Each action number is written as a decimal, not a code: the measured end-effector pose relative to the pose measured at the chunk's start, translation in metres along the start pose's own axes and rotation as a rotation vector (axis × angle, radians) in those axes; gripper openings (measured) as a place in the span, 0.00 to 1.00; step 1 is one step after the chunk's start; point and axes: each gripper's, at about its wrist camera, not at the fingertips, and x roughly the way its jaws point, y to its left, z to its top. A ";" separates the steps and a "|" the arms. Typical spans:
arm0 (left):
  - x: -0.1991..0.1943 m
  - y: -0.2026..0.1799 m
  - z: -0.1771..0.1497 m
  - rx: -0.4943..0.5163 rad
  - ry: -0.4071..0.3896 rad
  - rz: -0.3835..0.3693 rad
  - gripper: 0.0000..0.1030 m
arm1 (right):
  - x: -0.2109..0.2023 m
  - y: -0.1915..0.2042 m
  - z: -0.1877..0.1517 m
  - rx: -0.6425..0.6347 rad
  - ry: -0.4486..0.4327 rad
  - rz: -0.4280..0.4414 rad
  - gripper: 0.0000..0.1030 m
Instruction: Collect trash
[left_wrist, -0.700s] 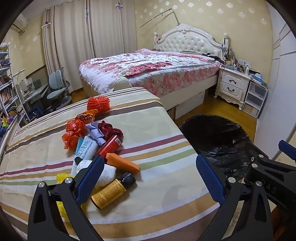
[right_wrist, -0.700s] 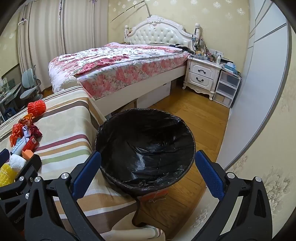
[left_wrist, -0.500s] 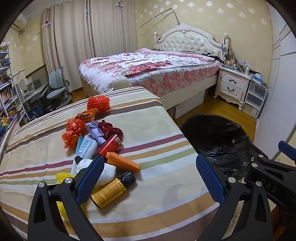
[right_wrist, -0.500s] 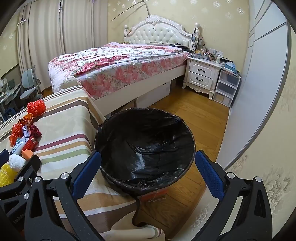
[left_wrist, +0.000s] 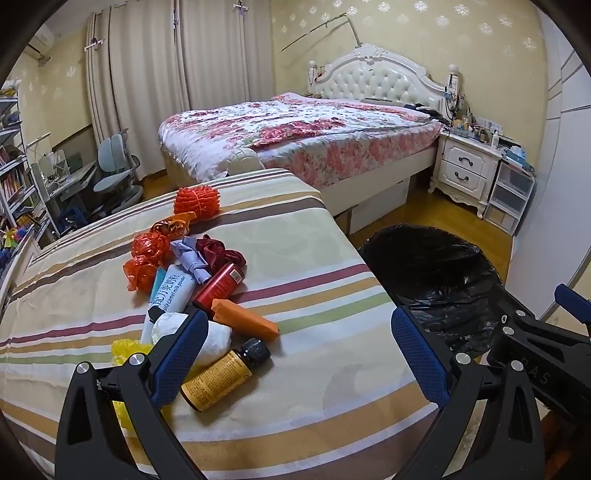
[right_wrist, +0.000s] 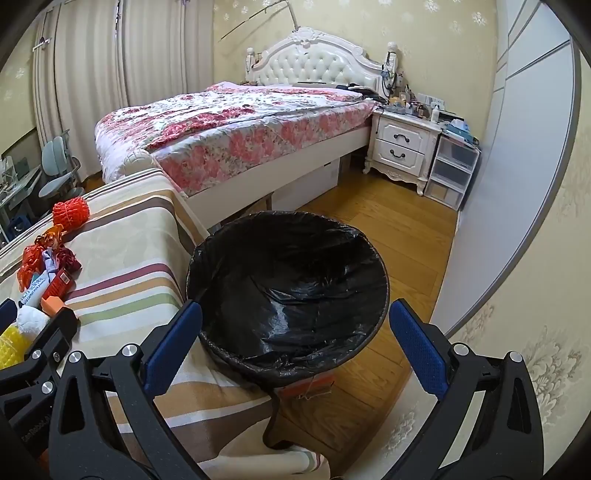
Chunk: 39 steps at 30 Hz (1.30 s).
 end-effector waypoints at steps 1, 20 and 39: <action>0.000 0.000 0.000 0.000 0.000 0.000 0.94 | 0.000 0.000 0.000 0.001 0.000 0.000 0.96; 0.005 0.003 0.000 -0.012 0.021 -0.007 0.94 | 0.005 -0.002 -0.002 0.003 0.008 0.001 0.96; 0.006 0.003 0.000 -0.012 0.024 -0.006 0.94 | 0.006 -0.003 -0.003 0.004 0.012 0.002 0.96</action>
